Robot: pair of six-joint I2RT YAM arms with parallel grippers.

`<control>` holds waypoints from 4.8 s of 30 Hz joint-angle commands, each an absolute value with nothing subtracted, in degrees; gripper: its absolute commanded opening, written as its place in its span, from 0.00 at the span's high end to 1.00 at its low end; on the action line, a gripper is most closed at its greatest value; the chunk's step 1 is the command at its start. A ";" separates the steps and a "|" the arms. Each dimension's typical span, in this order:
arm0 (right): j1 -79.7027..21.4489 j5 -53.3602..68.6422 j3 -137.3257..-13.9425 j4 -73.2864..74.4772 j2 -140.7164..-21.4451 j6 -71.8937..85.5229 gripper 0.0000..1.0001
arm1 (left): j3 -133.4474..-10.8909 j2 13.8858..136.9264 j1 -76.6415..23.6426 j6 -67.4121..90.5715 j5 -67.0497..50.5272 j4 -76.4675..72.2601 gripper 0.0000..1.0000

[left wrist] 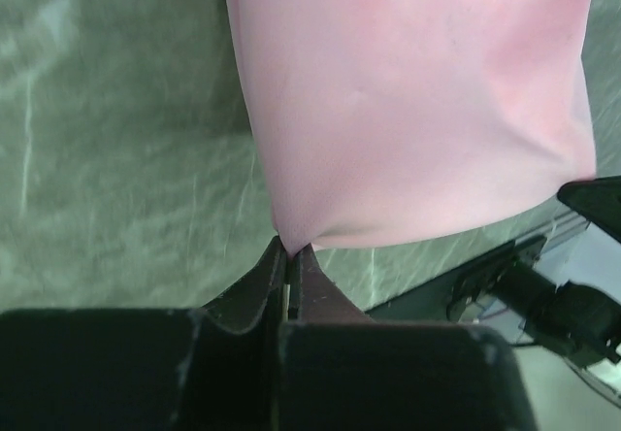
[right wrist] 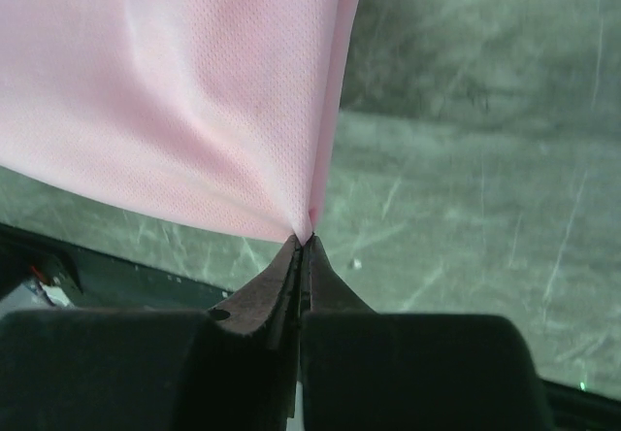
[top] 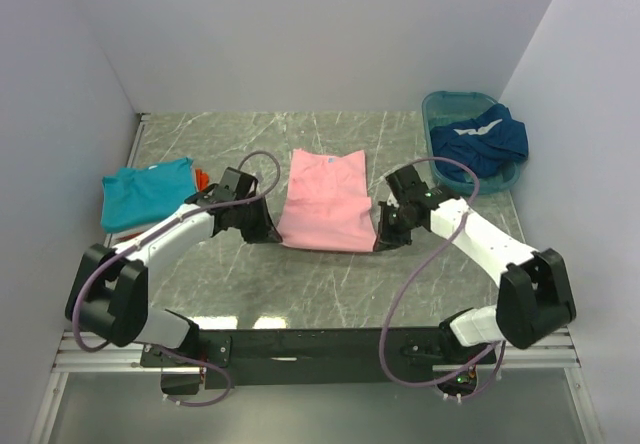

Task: Fold and stack the t-shirts
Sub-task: Fold the tshirt

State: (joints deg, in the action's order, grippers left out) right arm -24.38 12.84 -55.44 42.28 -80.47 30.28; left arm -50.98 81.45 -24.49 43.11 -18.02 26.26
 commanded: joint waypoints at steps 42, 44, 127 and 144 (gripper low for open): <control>-21.98 0.44 -78.30 49.49 -86.21 28.13 1.00 | -71.63 92.36 -17.93 40.16 -26.19 30.25 1.00; -21.62 0.18 -79.80 49.13 -88.32 27.69 1.00 | -72.24 93.60 -17.49 40.69 -28.20 28.84 1.00; -15.47 4.22 -93.43 33.22 -119.61 23.29 0.41 | -77.34 114.16 -18.11 39.55 -19.60 5.89 0.27; -14.50 6.68 -95.62 30.59 -123.57 23.12 0.71 | -84.02 121.37 -18.19 39.90 -21.53 6.68 0.74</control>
State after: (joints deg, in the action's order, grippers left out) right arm -14.85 6.52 -93.08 32.51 -123.02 23.18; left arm -81.54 120.75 -18.00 40.71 -19.88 7.35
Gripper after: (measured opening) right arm 0.334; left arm 0.322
